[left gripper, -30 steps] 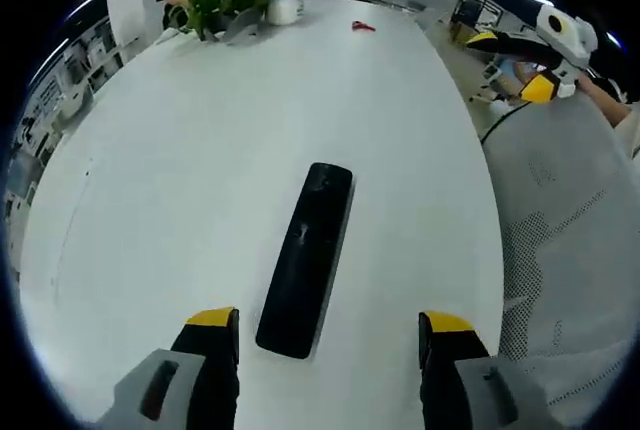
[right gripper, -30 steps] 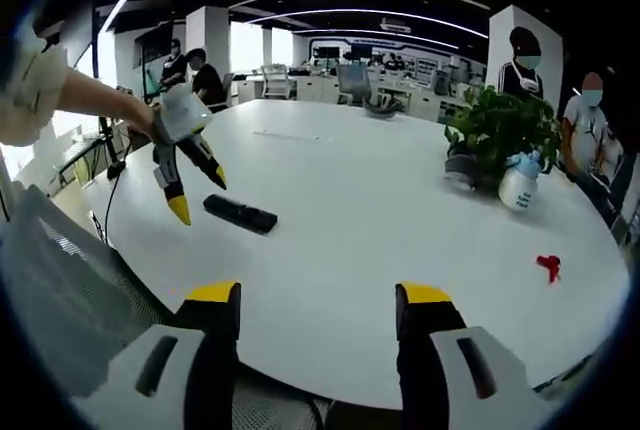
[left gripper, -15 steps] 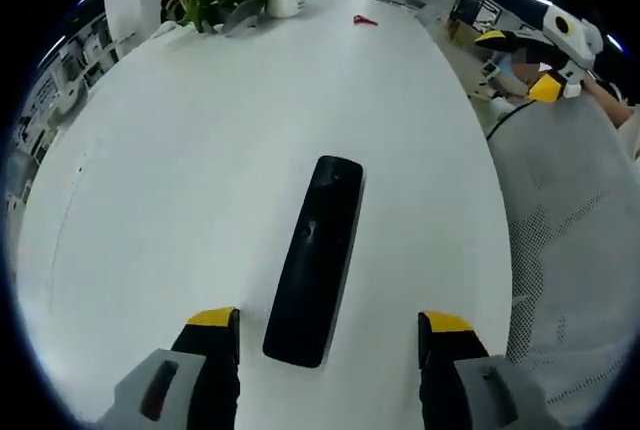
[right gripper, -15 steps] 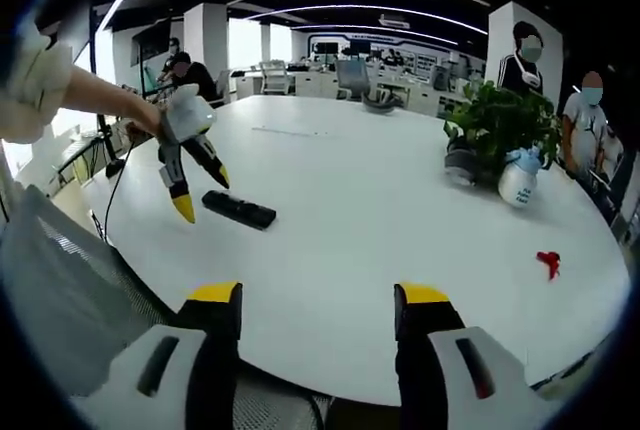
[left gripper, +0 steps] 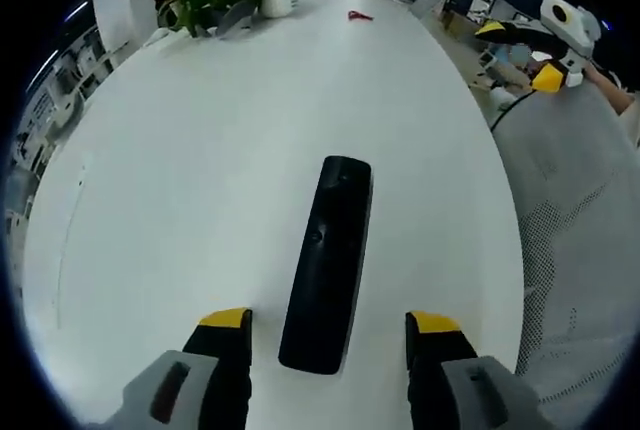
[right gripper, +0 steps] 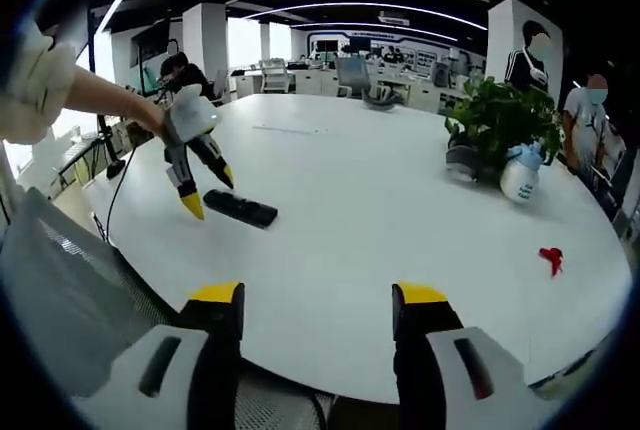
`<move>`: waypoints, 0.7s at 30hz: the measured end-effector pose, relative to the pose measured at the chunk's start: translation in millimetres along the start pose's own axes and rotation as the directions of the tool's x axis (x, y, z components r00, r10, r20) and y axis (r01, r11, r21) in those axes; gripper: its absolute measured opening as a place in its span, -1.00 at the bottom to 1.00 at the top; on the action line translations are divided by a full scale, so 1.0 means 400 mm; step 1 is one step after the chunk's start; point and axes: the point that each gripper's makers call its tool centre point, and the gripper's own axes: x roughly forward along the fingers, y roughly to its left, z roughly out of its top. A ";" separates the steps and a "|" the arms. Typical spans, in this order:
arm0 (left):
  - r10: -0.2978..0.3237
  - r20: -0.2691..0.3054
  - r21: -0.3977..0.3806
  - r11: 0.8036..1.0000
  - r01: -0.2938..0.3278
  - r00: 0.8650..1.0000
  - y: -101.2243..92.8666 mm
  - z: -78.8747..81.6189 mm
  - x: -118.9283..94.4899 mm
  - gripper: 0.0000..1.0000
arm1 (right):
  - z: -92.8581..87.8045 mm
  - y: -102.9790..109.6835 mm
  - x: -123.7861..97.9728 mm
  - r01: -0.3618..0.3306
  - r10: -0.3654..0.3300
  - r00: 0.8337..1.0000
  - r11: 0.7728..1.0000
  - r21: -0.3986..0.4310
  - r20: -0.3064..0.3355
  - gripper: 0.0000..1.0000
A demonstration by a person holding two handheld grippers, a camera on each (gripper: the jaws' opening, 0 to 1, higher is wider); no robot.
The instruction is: Press the specified remote control buttons in sequence, fully releasing each button before pressing the next.
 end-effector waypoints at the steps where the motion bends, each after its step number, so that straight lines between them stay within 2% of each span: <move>1: 0.003 0.000 0.004 1.000 -0.003 1.000 0.002 0.001 0.000 0.22 | 0.000 0.000 0.000 -0.001 0.001 1.000 1.000 0.000 0.000 0.23; 15: 0.058 -0.017 0.067 0.996 -0.057 0.998 0.031 0.006 0.002 -0.10 | -0.003 -0.002 -0.001 0.000 0.000 1.000 1.000 0.016 -0.003 0.19; 21: 0.056 -0.015 0.064 0.996 -0.055 0.998 0.033 0.009 0.003 -0.10 | -0.003 -0.001 -0.001 -0.001 0.001 1.000 1.000 0.015 -0.004 0.19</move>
